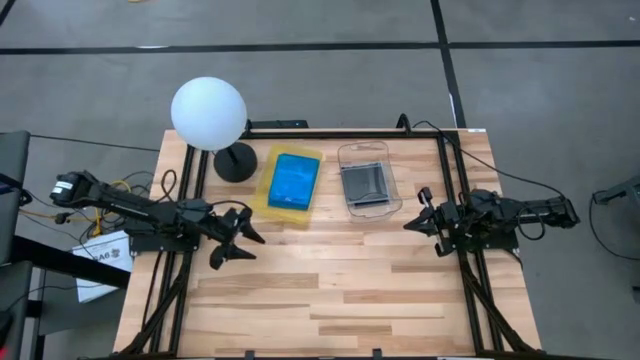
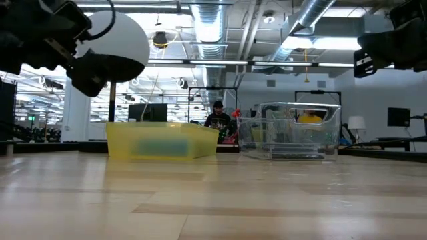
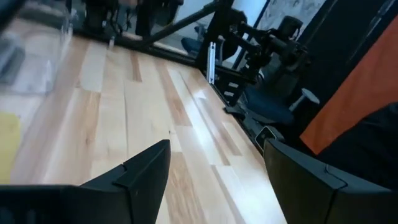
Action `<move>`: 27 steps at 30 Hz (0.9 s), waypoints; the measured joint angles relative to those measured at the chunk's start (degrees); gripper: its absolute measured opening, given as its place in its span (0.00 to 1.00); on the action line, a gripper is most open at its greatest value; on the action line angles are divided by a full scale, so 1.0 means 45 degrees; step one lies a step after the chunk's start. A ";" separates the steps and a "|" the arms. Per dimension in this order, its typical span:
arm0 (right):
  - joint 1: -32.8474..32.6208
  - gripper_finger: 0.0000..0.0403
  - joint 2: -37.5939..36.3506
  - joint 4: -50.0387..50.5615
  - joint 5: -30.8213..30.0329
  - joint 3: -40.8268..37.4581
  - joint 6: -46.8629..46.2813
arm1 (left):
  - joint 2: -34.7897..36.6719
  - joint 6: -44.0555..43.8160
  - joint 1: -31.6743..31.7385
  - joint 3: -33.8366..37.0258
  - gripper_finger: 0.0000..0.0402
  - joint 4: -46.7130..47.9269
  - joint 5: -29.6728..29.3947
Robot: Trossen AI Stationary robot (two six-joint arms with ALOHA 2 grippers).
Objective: Pick & place jewel cases by type
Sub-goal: Return to Home Position
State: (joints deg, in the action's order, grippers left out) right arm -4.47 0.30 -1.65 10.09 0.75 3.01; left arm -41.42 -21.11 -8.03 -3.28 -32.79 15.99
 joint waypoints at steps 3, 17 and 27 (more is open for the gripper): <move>0.0000 0.00 0.0000 -0.0005 0.0000 0.0000 0.0000 | 0.0609 0.0551 -0.0003 0.0337 0.63 -0.0275 -0.0099; 0.0000 0.00 0.0000 -0.0005 0.0015 0.0005 0.0000 | 0.4555 0.2114 0.0000 0.0605 0.63 0.2020 -0.1441; 0.0000 0.00 0.0010 -0.0014 0.0024 0.0005 -0.0005 | 0.9201 0.1981 -0.0068 0.0572 0.63 0.6696 -0.3219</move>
State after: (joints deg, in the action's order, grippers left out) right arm -4.47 0.34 -1.71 10.20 0.78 2.98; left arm -0.01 -12.19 -8.34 -0.71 -2.66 1.50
